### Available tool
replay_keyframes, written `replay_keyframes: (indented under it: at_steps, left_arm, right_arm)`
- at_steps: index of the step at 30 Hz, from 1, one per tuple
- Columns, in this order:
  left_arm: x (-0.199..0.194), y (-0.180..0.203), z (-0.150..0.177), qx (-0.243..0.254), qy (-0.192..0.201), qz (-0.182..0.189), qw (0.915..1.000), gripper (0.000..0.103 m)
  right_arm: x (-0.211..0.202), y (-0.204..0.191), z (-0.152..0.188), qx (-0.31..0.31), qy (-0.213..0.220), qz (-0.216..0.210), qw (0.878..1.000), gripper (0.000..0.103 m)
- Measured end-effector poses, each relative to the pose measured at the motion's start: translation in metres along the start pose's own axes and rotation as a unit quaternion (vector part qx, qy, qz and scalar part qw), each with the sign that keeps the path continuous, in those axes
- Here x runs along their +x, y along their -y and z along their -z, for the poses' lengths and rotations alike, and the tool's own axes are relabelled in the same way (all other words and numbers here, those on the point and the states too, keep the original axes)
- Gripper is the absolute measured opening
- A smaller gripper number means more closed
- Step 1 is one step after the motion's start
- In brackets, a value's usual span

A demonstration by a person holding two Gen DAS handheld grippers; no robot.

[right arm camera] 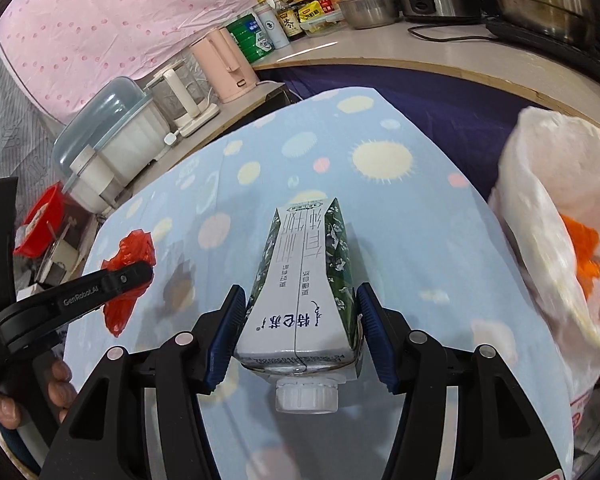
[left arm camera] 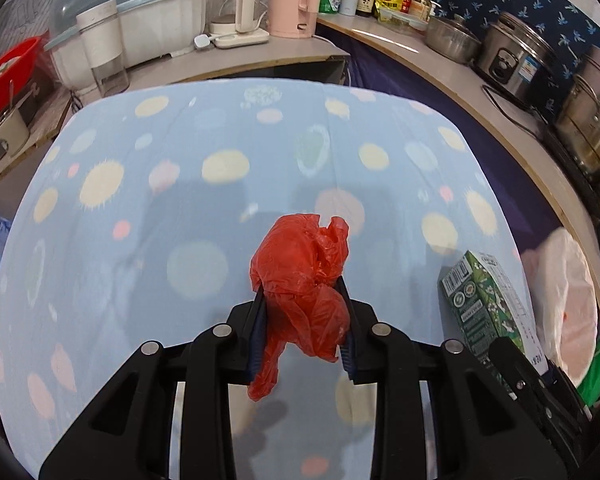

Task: Collect trash
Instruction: 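Carry the drink carton and red bag over the white bin with both grippers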

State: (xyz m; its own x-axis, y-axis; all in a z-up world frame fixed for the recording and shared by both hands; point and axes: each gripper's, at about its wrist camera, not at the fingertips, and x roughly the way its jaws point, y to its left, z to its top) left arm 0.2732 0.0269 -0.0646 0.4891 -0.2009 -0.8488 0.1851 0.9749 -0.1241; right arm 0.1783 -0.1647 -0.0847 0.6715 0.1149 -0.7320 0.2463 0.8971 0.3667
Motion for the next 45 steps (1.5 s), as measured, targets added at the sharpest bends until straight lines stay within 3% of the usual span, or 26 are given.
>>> replay_keyframes:
  at_steps: [14,19,27,35,45]
  left_arm:
    - [-0.04,0.013,0.101,0.037,-0.032,0.005,0.9988,0.029]
    - [-0.04,0.019,0.124,0.047,-0.047,0.003,0.9978,0.029]
    - [-0.04,0.025,0.13,0.056,-0.049,-0.003,0.9972,0.029]
    - [-0.04,0.027,0.132,0.059,-0.05,-0.007,0.997,0.029]
    - [-0.05,0.045,0.133,0.072,-0.043,0.003,0.9965,0.029]
  right_arm:
    - [-0.046,0.018,0.086,-0.017,-0.042,0.007,0.999,0.055]
    - [-0.05,0.017,0.09,-0.025,-0.053,0.004,0.998,0.056]
    - [-0.046,0.021,0.085,0.004,-0.066,-0.01,0.998,0.058]
    - [-0.043,0.016,0.085,-0.008,-0.065,-0.006,0.998,0.056]
    - [-0.073,0.022,0.08,-0.005,-0.026,-0.016,1.0,0.055]
